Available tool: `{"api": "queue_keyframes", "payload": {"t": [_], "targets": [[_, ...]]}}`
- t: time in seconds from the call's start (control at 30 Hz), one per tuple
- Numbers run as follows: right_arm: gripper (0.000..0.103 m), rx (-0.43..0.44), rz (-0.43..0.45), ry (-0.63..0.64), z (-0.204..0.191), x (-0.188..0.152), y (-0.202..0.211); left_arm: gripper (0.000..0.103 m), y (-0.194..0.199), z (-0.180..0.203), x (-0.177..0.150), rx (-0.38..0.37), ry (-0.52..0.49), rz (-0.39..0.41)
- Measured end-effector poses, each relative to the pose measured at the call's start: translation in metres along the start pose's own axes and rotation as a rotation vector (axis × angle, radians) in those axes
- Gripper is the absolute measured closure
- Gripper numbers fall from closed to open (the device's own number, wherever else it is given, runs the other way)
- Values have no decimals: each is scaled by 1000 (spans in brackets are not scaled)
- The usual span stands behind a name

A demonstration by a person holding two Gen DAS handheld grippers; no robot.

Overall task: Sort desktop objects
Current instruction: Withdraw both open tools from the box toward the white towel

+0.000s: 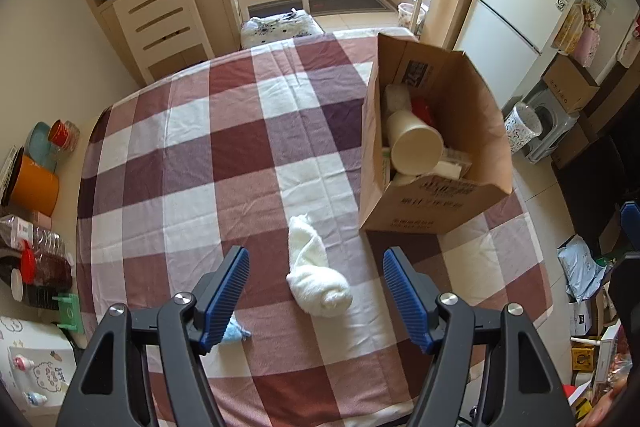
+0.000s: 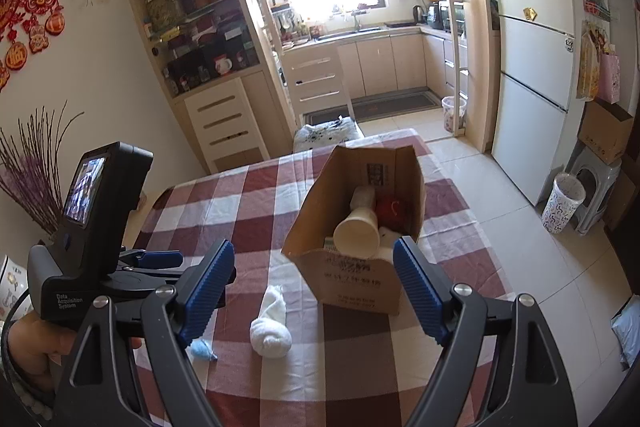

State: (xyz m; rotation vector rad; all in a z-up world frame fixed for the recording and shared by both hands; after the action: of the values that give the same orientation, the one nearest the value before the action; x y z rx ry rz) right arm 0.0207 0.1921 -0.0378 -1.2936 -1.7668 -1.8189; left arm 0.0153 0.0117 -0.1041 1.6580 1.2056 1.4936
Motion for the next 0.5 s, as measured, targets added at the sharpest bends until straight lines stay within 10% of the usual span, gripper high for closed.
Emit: {"api": "queue_keyframes", "payload": {"t": [0.5], "targets": [[20, 20, -53, 119, -23, -44, -23, 31, -32, -34, -54, 30, 52, -60]]}}
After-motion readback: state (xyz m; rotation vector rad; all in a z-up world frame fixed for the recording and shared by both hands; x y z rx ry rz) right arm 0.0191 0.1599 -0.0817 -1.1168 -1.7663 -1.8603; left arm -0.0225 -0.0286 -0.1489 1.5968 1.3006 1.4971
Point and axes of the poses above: each gripper's, at about its wrist camera, not at the fingertips, and y roughly against the way its jaws point, z to its right, x to its top, the point moved 8 cm from there along -y, roughly the way its jaws point, and after that the axes turned 3 degrees about -x, right-handed, at the moved point
